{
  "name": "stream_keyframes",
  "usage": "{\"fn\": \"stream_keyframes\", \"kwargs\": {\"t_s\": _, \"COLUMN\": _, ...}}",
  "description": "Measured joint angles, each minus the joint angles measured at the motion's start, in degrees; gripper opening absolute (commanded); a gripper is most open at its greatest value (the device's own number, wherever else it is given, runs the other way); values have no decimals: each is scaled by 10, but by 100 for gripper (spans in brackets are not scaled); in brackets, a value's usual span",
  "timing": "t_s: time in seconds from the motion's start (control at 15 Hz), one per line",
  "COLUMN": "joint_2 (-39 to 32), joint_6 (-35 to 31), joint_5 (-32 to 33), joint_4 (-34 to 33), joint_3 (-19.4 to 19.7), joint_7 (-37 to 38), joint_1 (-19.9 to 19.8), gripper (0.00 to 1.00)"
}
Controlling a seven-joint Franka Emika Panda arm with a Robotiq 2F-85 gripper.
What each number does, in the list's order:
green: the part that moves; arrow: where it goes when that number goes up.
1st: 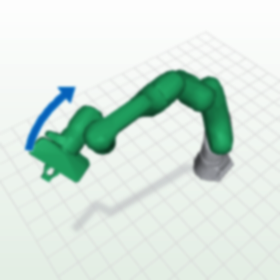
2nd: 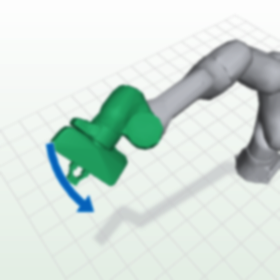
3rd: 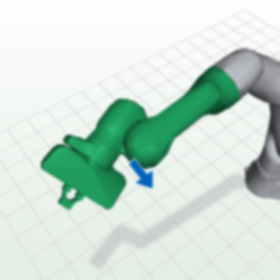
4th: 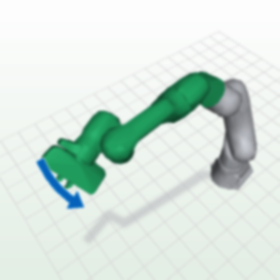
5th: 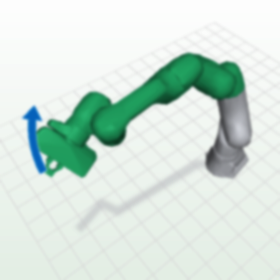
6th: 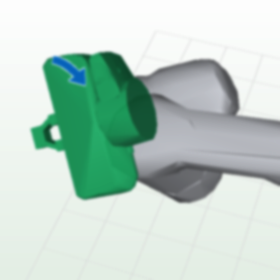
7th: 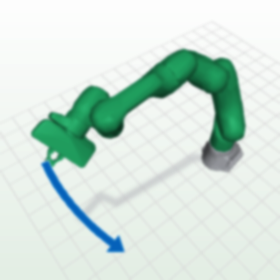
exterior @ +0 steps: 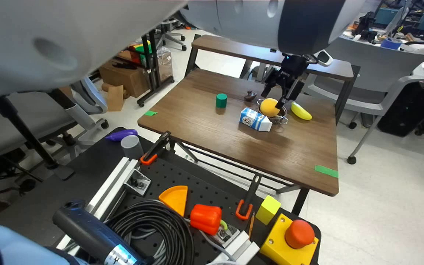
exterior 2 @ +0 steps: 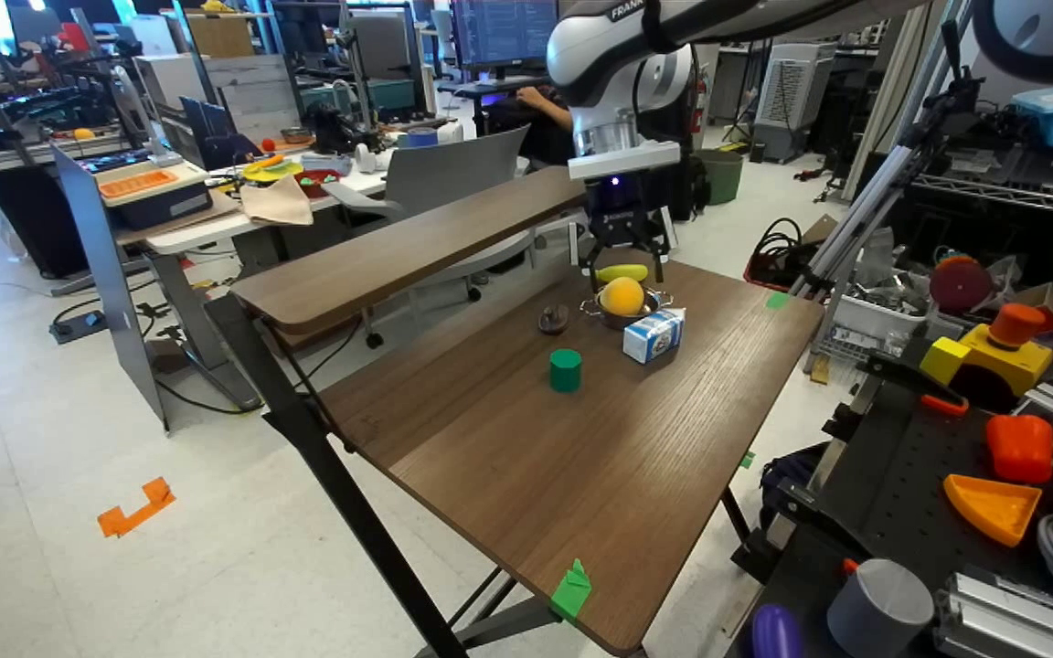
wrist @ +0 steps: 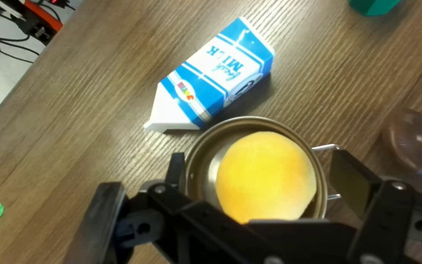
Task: Move the green object and the pot on the table
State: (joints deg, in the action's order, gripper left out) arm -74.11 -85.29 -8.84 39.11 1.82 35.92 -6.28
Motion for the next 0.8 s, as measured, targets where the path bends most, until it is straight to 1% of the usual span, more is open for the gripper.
{"fn": "stream_keyframes", "kwargs": {"t_s": 0.2, "joint_2": -2, "joint_6": -26, "joint_5": -21, "joint_4": 18, "joint_3": -7, "joint_7": 0, "joint_1": -11, "gripper": 100}}
{"fn": "stream_keyframes", "kwargs": {"t_s": 0.27, "joint_2": -3, "joint_6": -40, "joint_5": -26, "joint_4": 23, "joint_3": -9, "joint_7": -1, "joint_1": -13, "gripper": 75}}
{"fn": "stream_keyframes", "kwargs": {"t_s": 0.33, "joint_2": -4, "joint_6": -54, "joint_5": -30, "joint_4": 29, "joint_3": -11, "joint_7": -1, "joint_1": -14, "gripper": 74}}
{"fn": "stream_keyframes", "kwargs": {"t_s": 0.53, "joint_2": -7, "joint_6": -93, "joint_5": -37, "joint_4": 42, "joint_3": -16, "joint_7": -2, "joint_1": -14, "gripper": 49}}
{"fn": "stream_keyframes", "kwargs": {"t_s": 0.73, "joint_2": -7, "joint_6": -113, "joint_5": -39, "joint_4": 48, "joint_3": -19, "joint_7": -4, "joint_1": -14, "gripper": 29}}
{"fn": "stream_keyframes", "kwargs": {"t_s": 0.8, "joint_2": -6, "joint_6": -116, "joint_5": -39, "joint_4": 49, "joint_3": -20, "joint_7": -4, "joint_1": -14, "gripper": 23}}
